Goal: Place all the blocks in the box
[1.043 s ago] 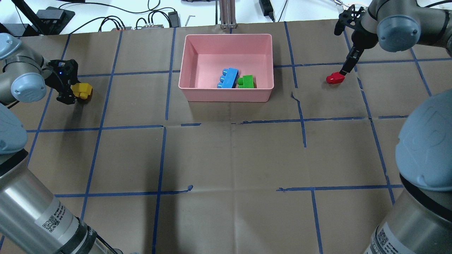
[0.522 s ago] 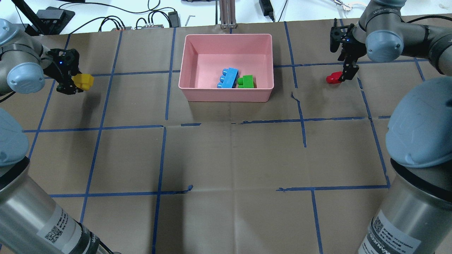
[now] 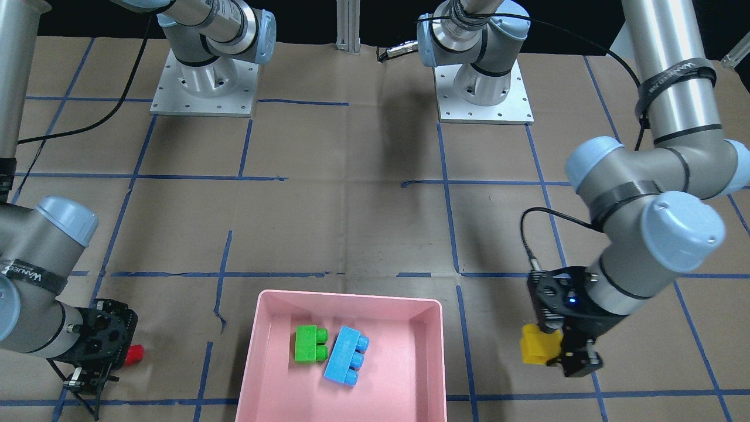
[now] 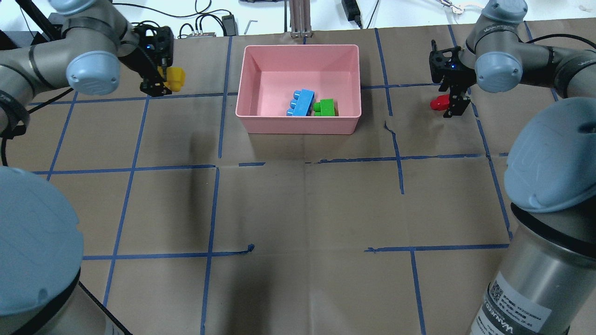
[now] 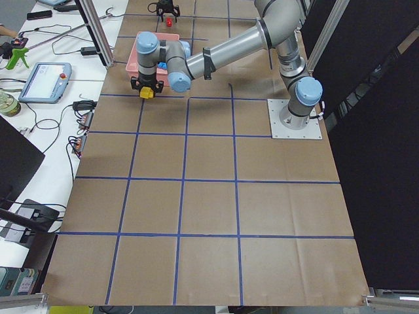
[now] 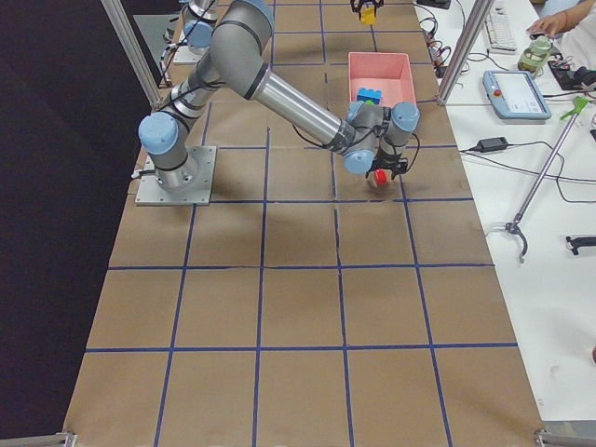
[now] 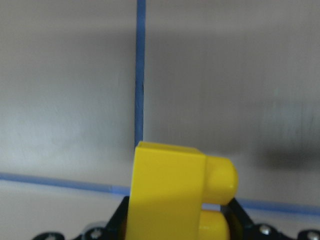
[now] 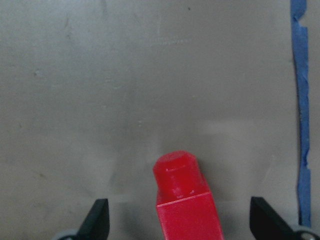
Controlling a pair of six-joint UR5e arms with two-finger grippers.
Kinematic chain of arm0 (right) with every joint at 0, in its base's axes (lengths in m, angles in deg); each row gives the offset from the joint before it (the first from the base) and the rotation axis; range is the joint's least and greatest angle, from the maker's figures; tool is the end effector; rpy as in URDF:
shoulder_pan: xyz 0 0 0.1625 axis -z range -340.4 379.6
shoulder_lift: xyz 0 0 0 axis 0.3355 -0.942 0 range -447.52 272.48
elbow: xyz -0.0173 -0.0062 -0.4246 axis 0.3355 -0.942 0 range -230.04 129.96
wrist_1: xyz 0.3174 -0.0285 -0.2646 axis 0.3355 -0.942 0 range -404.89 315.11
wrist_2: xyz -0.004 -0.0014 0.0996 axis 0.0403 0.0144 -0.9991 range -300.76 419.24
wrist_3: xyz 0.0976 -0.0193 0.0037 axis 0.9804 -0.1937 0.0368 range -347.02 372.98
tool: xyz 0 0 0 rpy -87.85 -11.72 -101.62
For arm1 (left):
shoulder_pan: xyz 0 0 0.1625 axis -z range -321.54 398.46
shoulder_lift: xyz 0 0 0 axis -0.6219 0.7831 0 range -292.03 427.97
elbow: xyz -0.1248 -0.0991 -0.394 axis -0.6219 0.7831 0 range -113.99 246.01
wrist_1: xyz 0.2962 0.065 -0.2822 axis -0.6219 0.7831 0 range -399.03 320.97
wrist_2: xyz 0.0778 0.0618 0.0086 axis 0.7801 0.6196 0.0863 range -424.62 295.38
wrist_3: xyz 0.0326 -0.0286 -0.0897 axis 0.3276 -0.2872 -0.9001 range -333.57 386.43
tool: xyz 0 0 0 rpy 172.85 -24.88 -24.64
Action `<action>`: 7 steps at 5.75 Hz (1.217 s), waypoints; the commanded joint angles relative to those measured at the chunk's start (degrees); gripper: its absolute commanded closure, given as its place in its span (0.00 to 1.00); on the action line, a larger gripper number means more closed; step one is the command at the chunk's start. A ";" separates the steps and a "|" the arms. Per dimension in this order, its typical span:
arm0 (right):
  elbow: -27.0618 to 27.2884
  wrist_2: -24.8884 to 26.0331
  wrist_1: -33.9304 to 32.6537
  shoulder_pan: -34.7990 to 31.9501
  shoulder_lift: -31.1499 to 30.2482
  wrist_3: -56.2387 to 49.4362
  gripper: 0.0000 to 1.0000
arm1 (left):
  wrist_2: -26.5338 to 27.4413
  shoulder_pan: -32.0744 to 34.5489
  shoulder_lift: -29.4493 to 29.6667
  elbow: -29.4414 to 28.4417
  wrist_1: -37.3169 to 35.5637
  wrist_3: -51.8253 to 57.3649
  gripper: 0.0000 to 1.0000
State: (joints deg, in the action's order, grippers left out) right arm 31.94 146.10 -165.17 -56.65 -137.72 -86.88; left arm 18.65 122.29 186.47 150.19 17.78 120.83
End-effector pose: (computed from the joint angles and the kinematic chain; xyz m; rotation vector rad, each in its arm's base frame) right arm -0.0321 -0.7153 0.1805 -2.1086 2.2580 -0.0488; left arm -0.0710 -0.6923 0.3057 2.1412 2.1849 -0.3182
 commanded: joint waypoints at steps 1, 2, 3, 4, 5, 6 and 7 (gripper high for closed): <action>0.02 0.07 -0.21 0.05 -0.17 -0.16 0.21 | -0.82 9.91 0.06 -2.42 0.05 -12.34 1.00; -0.33 0.07 -0.38 -0.38 -0.43 -0.16 0.48 | -0.74 13.26 3.37 -5.92 0.40 -14.22 1.00; -0.33 0.07 -1.95 -0.56 -0.43 -0.07 0.62 | -1.00 14.42 8.89 -7.78 -3.60 -14.06 1.00; -0.33 0.07 -2.31 -0.56 -0.43 0.37 0.68 | -0.92 15.74 10.60 -8.32 -5.47 -13.36 1.00; -1.20 -0.20 -2.41 -0.56 -0.69 0.98 0.69 | -0.74 15.75 9.74 -8.50 -5.40 -13.44 0.72; -4.00 -0.11 -1.97 -0.74 -1.04 5.60 0.70 | -0.48 15.75 8.08 -8.42 -4.88 -13.88 0.51; -6.11 0.06 -0.14 -1.17 -2.26 6.69 0.70 | -0.13 15.06 5.89 -7.11 -4.70 -14.41 0.51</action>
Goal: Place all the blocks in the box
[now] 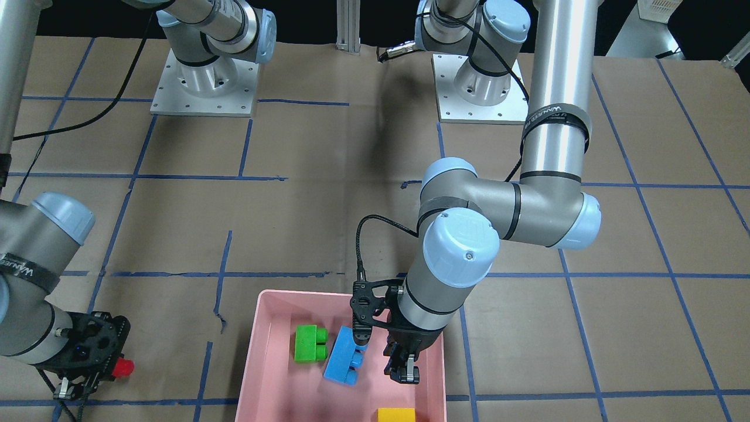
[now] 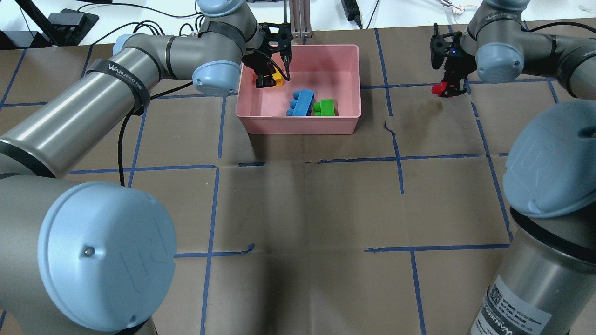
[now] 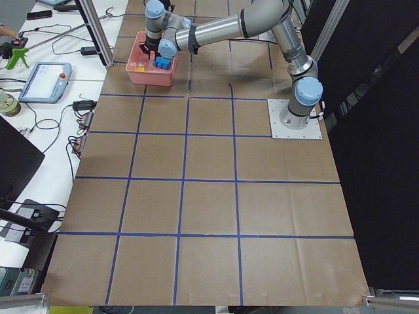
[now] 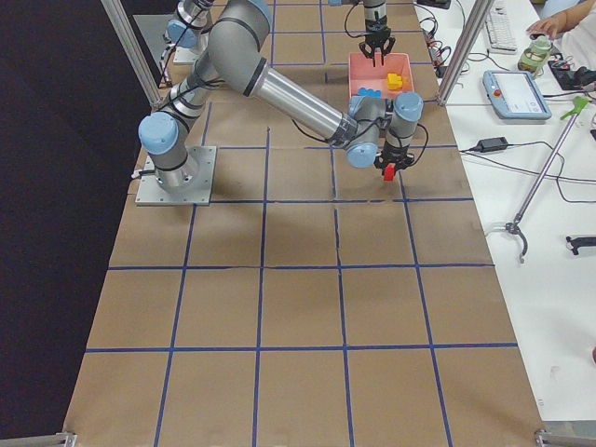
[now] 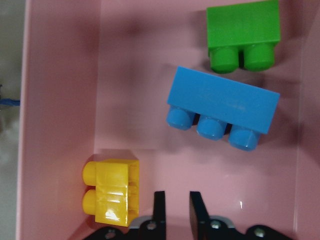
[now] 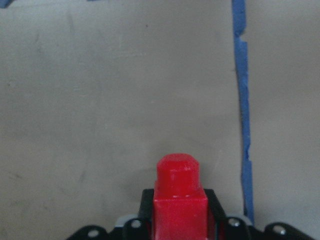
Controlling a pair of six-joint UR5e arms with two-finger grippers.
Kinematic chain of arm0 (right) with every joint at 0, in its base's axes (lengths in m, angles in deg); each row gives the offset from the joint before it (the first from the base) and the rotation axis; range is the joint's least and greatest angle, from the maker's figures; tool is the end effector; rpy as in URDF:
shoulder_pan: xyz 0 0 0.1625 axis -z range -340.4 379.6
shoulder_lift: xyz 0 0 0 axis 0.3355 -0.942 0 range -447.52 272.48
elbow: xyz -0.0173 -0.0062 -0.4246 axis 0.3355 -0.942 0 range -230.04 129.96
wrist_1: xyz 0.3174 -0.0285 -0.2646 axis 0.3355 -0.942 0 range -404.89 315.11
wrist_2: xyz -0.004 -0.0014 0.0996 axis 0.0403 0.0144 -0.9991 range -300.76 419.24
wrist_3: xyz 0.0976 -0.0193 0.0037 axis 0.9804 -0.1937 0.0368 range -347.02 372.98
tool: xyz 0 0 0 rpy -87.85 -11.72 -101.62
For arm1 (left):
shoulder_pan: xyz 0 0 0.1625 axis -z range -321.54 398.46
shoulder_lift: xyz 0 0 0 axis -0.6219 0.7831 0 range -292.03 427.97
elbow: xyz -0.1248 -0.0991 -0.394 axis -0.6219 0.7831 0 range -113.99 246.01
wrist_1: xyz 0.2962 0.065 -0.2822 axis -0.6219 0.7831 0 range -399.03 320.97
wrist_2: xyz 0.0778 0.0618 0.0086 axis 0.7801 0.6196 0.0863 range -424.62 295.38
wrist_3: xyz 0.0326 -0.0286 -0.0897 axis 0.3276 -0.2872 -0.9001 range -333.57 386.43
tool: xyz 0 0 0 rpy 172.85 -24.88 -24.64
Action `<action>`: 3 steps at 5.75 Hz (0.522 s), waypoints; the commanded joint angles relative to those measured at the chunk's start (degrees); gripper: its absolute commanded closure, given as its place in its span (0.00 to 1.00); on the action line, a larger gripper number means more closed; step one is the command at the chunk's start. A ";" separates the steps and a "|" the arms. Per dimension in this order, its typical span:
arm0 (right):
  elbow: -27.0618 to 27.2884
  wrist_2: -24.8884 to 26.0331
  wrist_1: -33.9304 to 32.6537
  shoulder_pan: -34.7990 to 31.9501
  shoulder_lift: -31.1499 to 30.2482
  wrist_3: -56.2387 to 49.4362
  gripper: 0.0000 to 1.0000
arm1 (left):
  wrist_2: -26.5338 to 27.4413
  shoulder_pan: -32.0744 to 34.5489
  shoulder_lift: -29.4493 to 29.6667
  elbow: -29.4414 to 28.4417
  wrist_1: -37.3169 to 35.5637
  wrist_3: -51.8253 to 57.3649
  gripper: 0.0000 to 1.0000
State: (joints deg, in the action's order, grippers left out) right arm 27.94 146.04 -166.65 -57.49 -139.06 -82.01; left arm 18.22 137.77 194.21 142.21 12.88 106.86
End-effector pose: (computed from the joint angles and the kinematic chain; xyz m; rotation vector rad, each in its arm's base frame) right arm -0.0263 -0.7367 0.2309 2.0357 -2.3319 0.1546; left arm -0.2629 -0.7031 0.2873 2.1708 2.1438 -0.4521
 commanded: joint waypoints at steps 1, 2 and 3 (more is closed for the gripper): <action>-2.83 0.21 3.26 -1.30 -3.37 6.09 0.70 | 0.74 -1.57 -5.53 2.35 6.38 -4.45 0.48; -2.84 0.39 3.89 -3.14 -5.92 15.01 0.70 | 1.88 -3.58 -10.17 5.42 11.32 -8.23 0.48; -2.93 0.65 5.90 -6.55 -7.17 31.19 0.70 | 3.02 -6.13 -16.22 10.32 14.33 -14.10 0.42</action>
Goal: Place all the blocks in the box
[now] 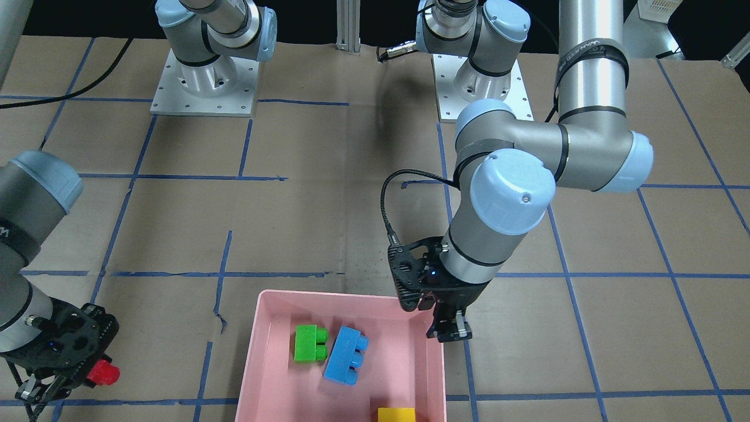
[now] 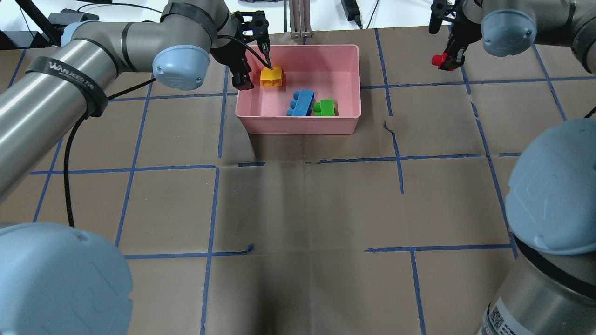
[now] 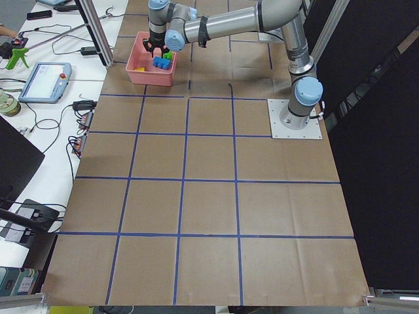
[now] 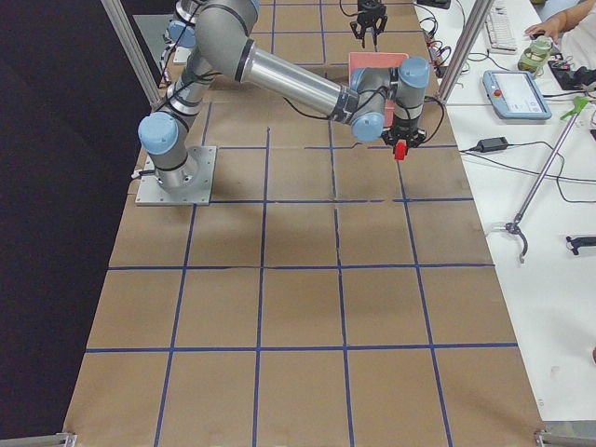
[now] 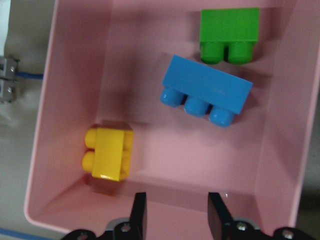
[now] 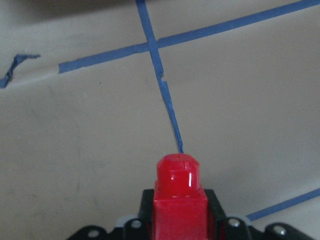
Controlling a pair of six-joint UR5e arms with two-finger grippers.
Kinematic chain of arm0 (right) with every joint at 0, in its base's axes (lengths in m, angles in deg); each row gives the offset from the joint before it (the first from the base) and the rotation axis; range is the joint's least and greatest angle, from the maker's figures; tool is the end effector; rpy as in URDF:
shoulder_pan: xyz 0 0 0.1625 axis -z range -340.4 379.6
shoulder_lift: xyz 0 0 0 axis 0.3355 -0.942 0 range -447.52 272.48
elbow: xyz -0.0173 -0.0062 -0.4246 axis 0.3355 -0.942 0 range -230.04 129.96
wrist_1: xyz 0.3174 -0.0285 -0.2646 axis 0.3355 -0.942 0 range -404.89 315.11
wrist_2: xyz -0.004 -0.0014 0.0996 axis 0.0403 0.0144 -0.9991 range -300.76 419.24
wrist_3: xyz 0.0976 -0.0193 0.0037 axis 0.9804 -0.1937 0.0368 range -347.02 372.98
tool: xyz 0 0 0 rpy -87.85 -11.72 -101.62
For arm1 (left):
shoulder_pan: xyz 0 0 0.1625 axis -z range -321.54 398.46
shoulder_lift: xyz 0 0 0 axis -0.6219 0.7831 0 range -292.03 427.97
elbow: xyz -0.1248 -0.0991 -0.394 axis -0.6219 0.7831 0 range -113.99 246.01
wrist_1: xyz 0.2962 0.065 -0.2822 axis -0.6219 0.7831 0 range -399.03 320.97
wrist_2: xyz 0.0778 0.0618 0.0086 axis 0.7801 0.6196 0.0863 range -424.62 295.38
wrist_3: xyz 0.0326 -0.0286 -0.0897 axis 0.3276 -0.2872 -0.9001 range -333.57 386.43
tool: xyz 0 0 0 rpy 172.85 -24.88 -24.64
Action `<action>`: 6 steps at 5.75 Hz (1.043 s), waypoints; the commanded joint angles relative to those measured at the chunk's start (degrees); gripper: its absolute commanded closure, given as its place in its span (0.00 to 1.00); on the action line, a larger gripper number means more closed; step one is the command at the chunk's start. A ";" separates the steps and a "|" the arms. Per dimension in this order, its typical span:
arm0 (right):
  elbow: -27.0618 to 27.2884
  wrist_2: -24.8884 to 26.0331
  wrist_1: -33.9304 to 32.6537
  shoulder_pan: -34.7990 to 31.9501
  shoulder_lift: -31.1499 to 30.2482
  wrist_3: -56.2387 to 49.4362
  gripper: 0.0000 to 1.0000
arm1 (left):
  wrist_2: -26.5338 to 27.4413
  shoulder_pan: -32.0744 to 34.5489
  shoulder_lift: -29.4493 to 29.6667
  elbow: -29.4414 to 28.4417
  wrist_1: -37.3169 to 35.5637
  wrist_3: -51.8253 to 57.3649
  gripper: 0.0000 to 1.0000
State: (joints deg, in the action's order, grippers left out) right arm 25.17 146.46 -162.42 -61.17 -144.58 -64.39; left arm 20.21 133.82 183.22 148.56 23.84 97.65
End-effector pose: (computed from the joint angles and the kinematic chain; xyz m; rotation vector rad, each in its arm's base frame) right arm 0.0212 -0.7312 0.3151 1.7171 -2.5276 0.2333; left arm -0.2042 -0.6529 0.3453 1.9392 2.4381 -0.2899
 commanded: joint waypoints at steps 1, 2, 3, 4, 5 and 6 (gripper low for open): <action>-0.15 0.50 3.18 -6.12 -2.52 28.87 0.70 | 1.22 -3.85 -11.39 8.28 5.49 -14.08 0.34; -0.24 -0.02 4.76 -8.15 -2.88 43.21 0.70 | 1.30 -6.04 -15.89 9.80 7.86 -22.61 0.33; -0.24 0.06 4.77 -11.13 -2.89 52.66 0.70 | 1.31 -7.54 -19.07 8.86 13.54 -29.05 0.23; -1.11 -0.12 4.77 -15.08 -2.71 64.68 0.70 | 1.83 -9.12 -21.36 8.59 16.12 -35.12 0.19; -3.38 -0.38 5.82 -18.51 -1.49 73.94 0.70 | 3.92 -9.14 -22.69 8.41 17.97 -44.58 0.07; -7.41 -0.38 6.35 -21.68 1.57 82.03 0.70 | 4.03 -9.05 -24.62 8.41 19.21 -51.89 0.01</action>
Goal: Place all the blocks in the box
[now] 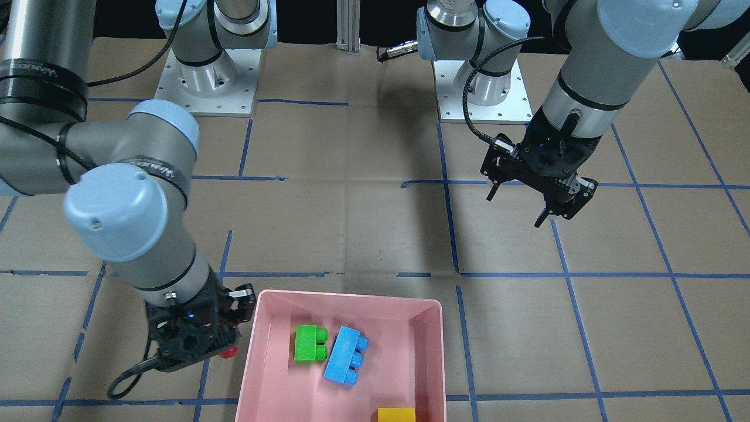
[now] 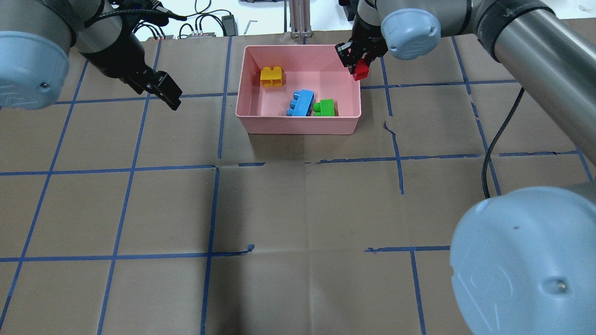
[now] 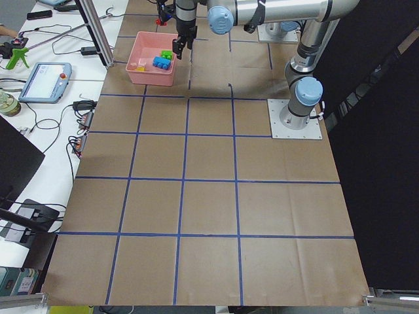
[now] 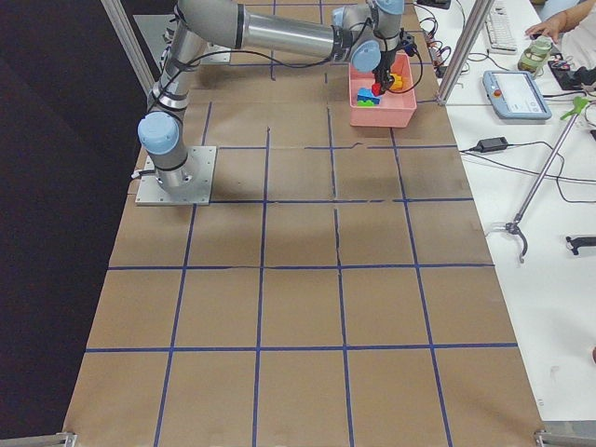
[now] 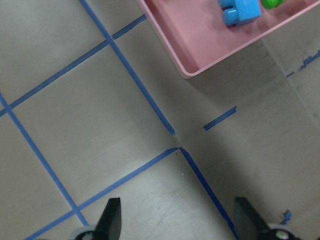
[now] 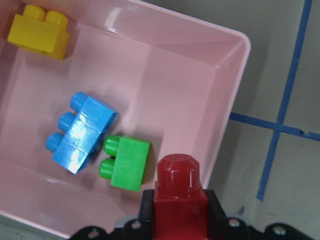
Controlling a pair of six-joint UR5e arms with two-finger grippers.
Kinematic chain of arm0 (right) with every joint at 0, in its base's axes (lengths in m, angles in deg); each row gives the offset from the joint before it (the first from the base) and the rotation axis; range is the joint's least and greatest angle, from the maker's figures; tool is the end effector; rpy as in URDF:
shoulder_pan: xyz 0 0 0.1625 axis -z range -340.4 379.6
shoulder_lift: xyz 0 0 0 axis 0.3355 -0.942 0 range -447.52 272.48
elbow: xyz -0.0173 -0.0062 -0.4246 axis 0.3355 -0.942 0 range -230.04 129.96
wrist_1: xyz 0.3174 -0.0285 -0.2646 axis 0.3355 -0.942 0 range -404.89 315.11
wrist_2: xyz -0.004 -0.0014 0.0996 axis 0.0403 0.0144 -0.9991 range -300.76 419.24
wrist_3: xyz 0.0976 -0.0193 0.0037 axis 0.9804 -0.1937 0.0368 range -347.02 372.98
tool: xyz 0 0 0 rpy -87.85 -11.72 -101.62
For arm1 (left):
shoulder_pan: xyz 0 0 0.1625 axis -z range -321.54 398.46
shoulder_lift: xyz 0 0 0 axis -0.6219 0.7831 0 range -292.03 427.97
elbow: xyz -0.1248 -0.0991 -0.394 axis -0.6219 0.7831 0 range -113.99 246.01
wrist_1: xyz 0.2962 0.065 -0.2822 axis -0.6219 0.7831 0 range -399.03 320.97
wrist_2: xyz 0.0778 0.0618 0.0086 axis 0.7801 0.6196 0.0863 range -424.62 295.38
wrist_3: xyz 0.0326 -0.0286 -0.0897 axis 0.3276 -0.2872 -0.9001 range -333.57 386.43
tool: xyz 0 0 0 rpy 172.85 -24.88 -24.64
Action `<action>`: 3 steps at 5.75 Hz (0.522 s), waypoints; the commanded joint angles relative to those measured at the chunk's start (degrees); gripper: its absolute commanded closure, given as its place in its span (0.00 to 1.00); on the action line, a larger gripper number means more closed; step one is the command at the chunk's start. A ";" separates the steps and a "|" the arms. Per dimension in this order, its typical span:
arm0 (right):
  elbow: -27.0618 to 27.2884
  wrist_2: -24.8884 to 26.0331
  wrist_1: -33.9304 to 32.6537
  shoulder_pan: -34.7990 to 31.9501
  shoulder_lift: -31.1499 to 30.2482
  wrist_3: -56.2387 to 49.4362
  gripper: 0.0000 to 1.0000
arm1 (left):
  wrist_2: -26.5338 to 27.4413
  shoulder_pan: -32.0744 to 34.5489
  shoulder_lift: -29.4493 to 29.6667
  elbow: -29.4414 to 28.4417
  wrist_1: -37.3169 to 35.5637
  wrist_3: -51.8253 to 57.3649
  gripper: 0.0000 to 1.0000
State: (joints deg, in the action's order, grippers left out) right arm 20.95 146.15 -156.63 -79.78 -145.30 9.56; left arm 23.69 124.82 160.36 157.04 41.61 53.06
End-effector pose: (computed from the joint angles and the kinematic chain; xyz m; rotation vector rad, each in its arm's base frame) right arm 0.2545 -0.6895 0.3489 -0.3489 3.0522 -0.2244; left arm -0.1030 -0.5262 0.4750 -0.6270 -3.0723 0.1691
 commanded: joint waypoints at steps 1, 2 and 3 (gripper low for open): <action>-7.06 0.02 2.48 -4.84 5.54 14.08 0.70 | 0.64 -0.23 -2.82 1.59 2.24 -9.55 0.01; -9.45 -0.07 5.10 -4.85 7.57 14.40 0.70 | 0.29 -0.41 -3.79 1.60 5.55 -9.75 0.01; -9.38 -0.07 5.04 -4.86 9.24 14.41 0.63 | 0.29 -0.32 -4.06 1.52 5.67 -9.92 0.01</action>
State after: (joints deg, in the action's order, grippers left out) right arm 12.28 146.09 -152.21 -84.49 -137.80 23.41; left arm 24.03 124.50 156.76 158.53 46.46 43.55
